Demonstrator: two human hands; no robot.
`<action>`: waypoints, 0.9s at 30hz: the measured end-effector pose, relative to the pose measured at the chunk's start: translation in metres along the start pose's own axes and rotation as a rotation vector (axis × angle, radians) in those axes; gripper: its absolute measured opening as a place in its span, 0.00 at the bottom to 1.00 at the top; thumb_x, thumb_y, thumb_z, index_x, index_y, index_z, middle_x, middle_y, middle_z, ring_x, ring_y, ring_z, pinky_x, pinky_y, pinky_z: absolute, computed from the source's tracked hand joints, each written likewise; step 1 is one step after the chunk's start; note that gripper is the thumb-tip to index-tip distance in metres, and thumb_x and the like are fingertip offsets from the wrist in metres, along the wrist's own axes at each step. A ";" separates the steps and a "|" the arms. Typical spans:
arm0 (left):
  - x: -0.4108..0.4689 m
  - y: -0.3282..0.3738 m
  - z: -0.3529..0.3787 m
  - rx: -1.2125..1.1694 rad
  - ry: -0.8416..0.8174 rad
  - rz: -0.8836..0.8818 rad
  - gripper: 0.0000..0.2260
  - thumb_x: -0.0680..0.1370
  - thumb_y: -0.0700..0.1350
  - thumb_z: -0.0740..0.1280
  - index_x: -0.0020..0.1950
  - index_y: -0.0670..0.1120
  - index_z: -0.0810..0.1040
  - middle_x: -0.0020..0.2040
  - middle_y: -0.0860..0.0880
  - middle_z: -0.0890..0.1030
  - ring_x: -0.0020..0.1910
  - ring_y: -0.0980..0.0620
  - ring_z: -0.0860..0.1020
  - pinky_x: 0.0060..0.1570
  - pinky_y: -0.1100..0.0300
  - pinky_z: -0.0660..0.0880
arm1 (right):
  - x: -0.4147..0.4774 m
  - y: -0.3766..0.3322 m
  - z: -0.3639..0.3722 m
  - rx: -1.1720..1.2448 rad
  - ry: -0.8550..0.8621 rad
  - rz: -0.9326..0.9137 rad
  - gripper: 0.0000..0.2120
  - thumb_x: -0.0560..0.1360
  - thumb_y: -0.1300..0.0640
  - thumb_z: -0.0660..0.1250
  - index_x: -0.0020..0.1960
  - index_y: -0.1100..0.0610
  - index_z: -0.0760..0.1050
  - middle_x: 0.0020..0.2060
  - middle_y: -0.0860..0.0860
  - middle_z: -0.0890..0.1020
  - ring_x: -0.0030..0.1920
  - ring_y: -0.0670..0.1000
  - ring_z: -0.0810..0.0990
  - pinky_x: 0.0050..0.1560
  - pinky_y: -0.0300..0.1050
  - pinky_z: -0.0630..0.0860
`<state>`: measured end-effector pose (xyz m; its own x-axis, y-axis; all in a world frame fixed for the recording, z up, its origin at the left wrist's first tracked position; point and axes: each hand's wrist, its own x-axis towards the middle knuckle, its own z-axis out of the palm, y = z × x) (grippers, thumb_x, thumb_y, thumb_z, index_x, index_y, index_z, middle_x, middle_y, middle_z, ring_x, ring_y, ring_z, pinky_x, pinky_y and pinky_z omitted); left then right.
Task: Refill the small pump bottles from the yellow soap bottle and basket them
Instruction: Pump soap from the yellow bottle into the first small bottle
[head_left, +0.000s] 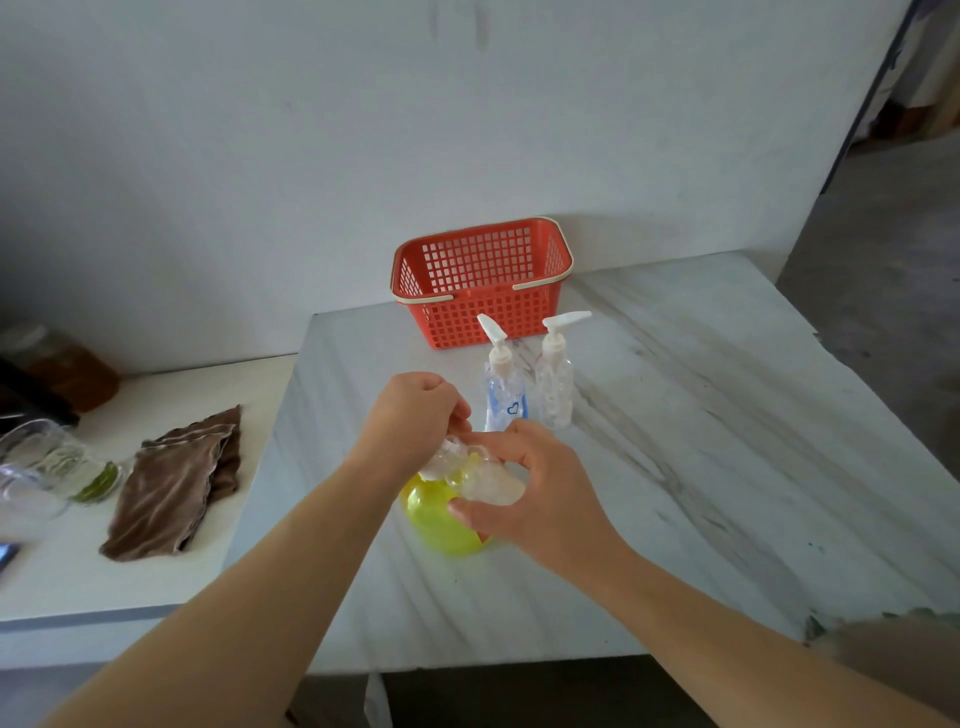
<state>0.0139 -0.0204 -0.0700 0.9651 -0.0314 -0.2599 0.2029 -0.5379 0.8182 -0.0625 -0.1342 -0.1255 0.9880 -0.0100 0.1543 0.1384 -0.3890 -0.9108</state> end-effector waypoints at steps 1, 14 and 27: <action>0.000 0.000 0.000 0.003 -0.001 -0.004 0.11 0.73 0.36 0.58 0.35 0.41 0.79 0.34 0.43 0.83 0.36 0.46 0.79 0.46 0.53 0.77 | 0.000 0.000 0.000 0.000 0.004 0.001 0.28 0.56 0.35 0.66 0.56 0.39 0.79 0.40 0.47 0.74 0.44 0.45 0.75 0.44 0.32 0.70; 0.004 0.006 -0.001 0.009 -0.047 -0.028 0.10 0.73 0.35 0.60 0.36 0.40 0.79 0.33 0.46 0.82 0.36 0.48 0.78 0.44 0.56 0.75 | 0.002 -0.001 -0.001 0.025 0.038 -0.010 0.27 0.56 0.36 0.67 0.54 0.41 0.79 0.39 0.46 0.74 0.44 0.45 0.76 0.43 0.31 0.70; 0.002 0.009 -0.003 -0.014 -0.032 -0.024 0.08 0.73 0.36 0.61 0.37 0.39 0.79 0.35 0.44 0.82 0.37 0.46 0.78 0.47 0.53 0.76 | 0.002 -0.002 -0.001 0.037 0.027 0.001 0.28 0.56 0.36 0.68 0.54 0.44 0.80 0.38 0.45 0.73 0.43 0.45 0.76 0.43 0.32 0.70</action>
<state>0.0179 -0.0227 -0.0612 0.9542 -0.0459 -0.2957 0.2283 -0.5268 0.8188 -0.0605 -0.1346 -0.1231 0.9860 -0.0353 0.1628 0.1400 -0.3542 -0.9246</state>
